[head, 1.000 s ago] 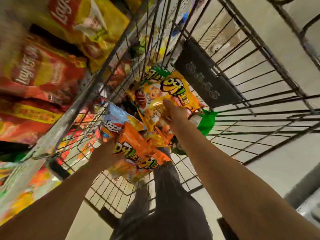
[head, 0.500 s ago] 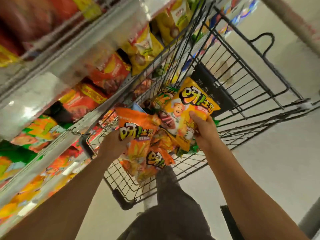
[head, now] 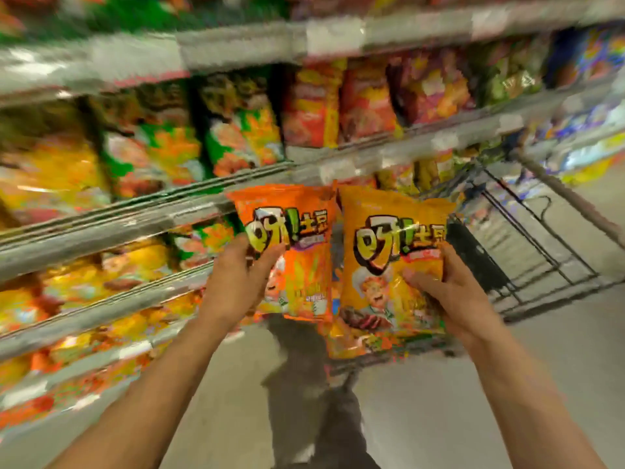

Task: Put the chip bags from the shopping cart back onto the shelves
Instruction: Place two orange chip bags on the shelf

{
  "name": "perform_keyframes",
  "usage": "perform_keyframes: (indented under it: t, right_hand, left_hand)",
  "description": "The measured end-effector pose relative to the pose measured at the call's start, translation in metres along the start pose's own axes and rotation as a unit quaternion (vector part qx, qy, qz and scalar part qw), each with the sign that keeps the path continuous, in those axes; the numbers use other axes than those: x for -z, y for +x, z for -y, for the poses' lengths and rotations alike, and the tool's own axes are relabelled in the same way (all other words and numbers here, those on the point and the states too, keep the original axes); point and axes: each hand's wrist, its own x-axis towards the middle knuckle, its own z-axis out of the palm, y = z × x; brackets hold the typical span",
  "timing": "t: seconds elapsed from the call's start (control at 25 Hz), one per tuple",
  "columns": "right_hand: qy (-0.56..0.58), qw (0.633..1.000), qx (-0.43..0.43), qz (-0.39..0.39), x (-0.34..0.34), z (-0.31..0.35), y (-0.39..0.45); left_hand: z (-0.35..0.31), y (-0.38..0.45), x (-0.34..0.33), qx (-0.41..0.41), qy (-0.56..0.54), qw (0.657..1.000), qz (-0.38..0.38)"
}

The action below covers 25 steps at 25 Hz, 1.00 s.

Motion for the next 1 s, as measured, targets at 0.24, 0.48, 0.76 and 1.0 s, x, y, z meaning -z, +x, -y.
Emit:
perform_keyframes:
  t: [0.24,0.48,0.76,1.0]
  right_hand:
    - [-0.028,0.987,0.079,0.139,-0.134,0.054,-0.033]
    - [-0.045,0.960,0.137,0.241,-0.244,0.092,-0.046]
    - [-0.045,0.930,0.194,0.310,-0.330,0.113,-0.066]
    - [-0.049,0.919,0.210,0.331,-0.361,0.129,-0.060]
  left_hand:
    - [-0.019,-0.066,0.163,-0.046,-0.016,0.981,-0.186]
    - [-0.029,-0.126,0.268,-0.056,-0.020,0.953,-0.296]
    - [-0.024,-0.145,0.339,-0.051,-0.116,0.922,-0.366]
    - [-0.015,-0.138,0.373,-0.055,-0.172,0.926,-0.331]
